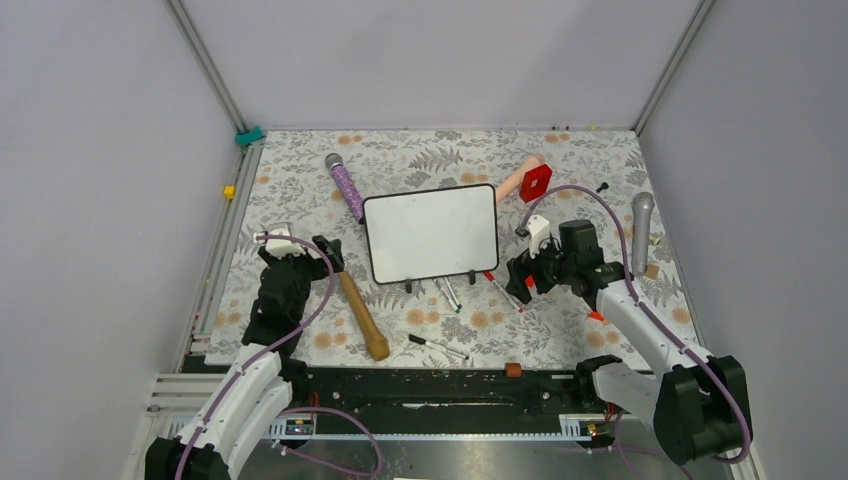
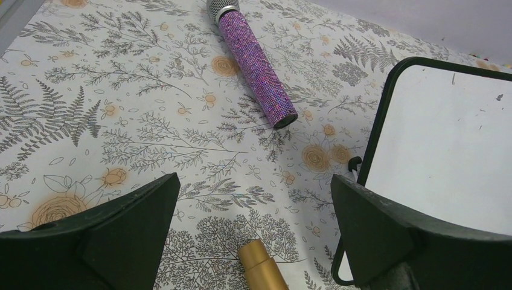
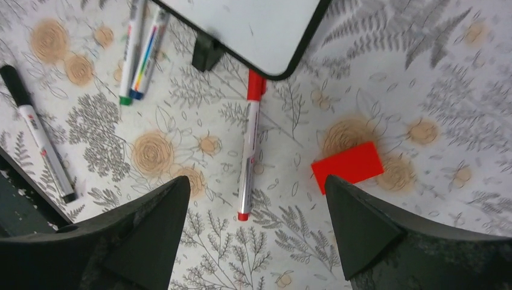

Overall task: Write a sentence on the whiteboard
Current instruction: Pick up the whiteboard marker from the center of the board.

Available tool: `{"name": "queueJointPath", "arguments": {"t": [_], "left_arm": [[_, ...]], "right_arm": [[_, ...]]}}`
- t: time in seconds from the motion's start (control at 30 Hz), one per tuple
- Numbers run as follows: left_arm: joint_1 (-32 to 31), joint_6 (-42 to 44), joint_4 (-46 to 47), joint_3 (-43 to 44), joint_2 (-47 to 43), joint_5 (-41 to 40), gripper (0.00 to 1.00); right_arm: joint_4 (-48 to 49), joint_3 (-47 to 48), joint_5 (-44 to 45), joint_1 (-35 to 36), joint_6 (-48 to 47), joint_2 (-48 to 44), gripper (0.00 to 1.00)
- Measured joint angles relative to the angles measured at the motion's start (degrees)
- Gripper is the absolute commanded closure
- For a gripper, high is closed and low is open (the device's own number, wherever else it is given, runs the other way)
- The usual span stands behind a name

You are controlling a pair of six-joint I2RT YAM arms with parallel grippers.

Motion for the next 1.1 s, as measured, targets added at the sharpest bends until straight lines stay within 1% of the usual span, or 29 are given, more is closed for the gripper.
{"name": "queueJointPath", "arguments": {"t": [0.1,0.27,0.33,0.37,0.43,0.47,0.53,0.57,0.67,0.7,0.77,0.83,0.87,0.9,1.0,1.1], "left_arm": [[0.00,0.24,0.11,0.00,-0.07,0.37,0.01],[0.00,0.31,0.31,-0.07,-0.17,0.92,0.01],[0.00,0.33,0.28,-0.13,-0.22,0.94,0.01],[0.00,0.35,0.33,-0.13,-0.24,0.96,0.01],[0.00,0.44,0.31,-0.13,-0.26,0.96,0.01],[0.00,0.46,0.31,-0.13,-0.28,1.01,0.01],[0.00,0.48,0.31,-0.13,-0.28,1.09,0.01],[0.00,0.48,0.31,-0.13,-0.28,1.11,0.01],[0.00,0.48,0.31,-0.13,-0.28,1.20,0.01],[0.00,0.48,0.31,-0.13,-0.28,1.27,0.01],[0.00,0.50,0.31,-0.13,-0.33,1.36,0.01],[0.00,0.52,0.31,-0.13,-0.52,1.38,0.01],[0.00,0.55,0.33,-0.13,-0.59,1.40,0.01],[0.00,0.61,0.33,-0.13,-0.59,1.44,0.01],[0.00,0.72,0.39,-0.20,-0.61,2.16,0.01],[0.00,0.85,0.72,-0.37,-0.57,3.91,0.01]], "right_arm": [[-1.03,-1.44,3.15,2.12,0.13,1.01,0.14],[1.27,-5.70,9.05,8.68,0.57,1.25,0.17],[1.42,-6.78,10.71,10.08,0.85,2.03,0.20],[1.73,-6.80,11.30,10.40,0.98,3.17,0.23],[2.67,-6.51,12.68,10.67,1.29,5.92,0.36],[2.75,-6.14,13.42,10.69,1.40,7.61,0.41],[2.82,-4.50,14.73,10.73,1.68,10.62,0.45],[2.89,-3.67,15.15,10.75,1.86,11.61,0.49],[3.10,-2.93,15.67,10.75,2.01,12.79,0.75],[3.02,-2.93,15.91,10.78,2.05,12.79,0.81],[3.10,-2.95,16.13,10.80,2.01,12.76,0.86],[3.08,-2.97,16.15,10.80,1.95,12.50,0.95],[3.06,-3.08,16.13,10.80,1.88,12.15,0.99],[2.99,-3.19,16.11,10.80,1.49,11.65,0.99],[1.66,-3.28,16.06,10.80,0.39,8.59,1.00],[-1.05,-3.26,16.06,10.80,-1.75,3.65,1.00]]}}
